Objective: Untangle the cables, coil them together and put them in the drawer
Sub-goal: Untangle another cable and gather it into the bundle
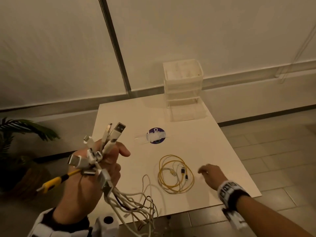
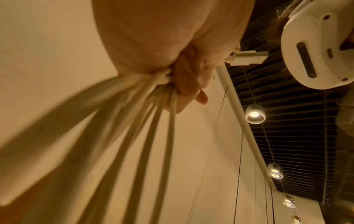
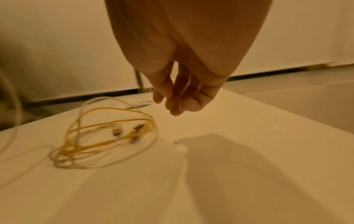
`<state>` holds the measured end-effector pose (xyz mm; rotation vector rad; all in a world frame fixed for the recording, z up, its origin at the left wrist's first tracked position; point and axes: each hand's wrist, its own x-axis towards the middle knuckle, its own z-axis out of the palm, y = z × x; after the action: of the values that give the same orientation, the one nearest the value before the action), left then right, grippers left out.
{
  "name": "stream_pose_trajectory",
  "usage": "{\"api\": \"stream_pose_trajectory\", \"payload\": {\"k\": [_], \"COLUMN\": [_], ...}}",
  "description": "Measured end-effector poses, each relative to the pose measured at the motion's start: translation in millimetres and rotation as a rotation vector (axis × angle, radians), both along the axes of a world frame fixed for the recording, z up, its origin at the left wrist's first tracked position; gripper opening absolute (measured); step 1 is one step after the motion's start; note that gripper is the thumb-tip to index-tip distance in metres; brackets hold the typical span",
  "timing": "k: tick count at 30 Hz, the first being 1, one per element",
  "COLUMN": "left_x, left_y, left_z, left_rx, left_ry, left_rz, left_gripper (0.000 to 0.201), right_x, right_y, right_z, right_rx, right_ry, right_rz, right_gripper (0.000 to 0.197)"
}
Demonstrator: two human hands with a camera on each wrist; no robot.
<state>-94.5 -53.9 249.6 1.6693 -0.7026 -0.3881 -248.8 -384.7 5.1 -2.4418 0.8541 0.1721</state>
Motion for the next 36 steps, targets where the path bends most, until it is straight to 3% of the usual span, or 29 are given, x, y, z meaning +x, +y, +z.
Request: {"api": "stream_pose_trajectory", "payload": {"k": [1, 3, 6, 8, 11, 14, 21, 24, 26, 31, 36], "left_x": [-1.2, -7.3, -8.2, -15.4, -25.5, -25.0, -12.1, -7.3, -3.3, 3.3, 8.7], "left_y": [-8.6, -24.8, -28.0, -31.9, -54.0, -61.4, -81.3, -86.9, -87.9, -90.8, -104.3], "left_z": [0.3, 12.6, 7.5, 11.9, 31.0, 35.3, 33.4, 29.1, 25.1, 20.3, 15.9], "left_rx": [-0.099, -0.173, -0.086, -0.164, -0.345, -0.291, -0.231, -0.178, -0.135, -0.099, -0.113], "left_ry": [0.179, 0.269, 0.415, 0.469, 0.441, 0.411, 0.462, 0.453, 0.405, 0.419, 0.355], "left_rz": [-0.022, -0.102, 0.055, 0.041, -0.051, 0.028, 0.174, 0.215, 0.207, 0.126, 0.091], "left_gripper": [0.023, 0.032, 0.038, 0.035, 0.031, 0.022, 0.051, 0.052, 0.053, 0.049, 0.049], "right_x": [22.5, 54.8, 78.8, 82.7, 79.3, 80.8, 85.4, 87.7, 92.4, 109.0, 110.4], "right_y": [6.0, 15.7, 19.3, 18.7, 16.8, 17.0, 11.3, 3.3, -4.7, -34.0, -23.0], "right_z": [3.3, 4.3, -0.7, -7.5, -16.9, -24.6, -34.2, -23.8, -1.5, 99.3, 157.8], "right_rx": [-0.025, -0.091, -0.243, -0.324, -0.402, -0.446, -0.477, -0.403, -0.295, 0.228, 0.531], "right_ry": [0.044, 0.125, 0.266, 0.3, 0.302, 0.29, 0.276, 0.337, 0.322, -0.08, -0.353], "right_rz": [0.104, 0.308, 0.532, 0.64, 0.705, 0.749, 0.867, 0.818, 0.728, 0.375, 0.142], "right_gripper": [0.027, 0.027, 0.03, 0.032, 0.033, 0.037, 0.04, 0.048, 0.034, 0.019, 0.014]}}
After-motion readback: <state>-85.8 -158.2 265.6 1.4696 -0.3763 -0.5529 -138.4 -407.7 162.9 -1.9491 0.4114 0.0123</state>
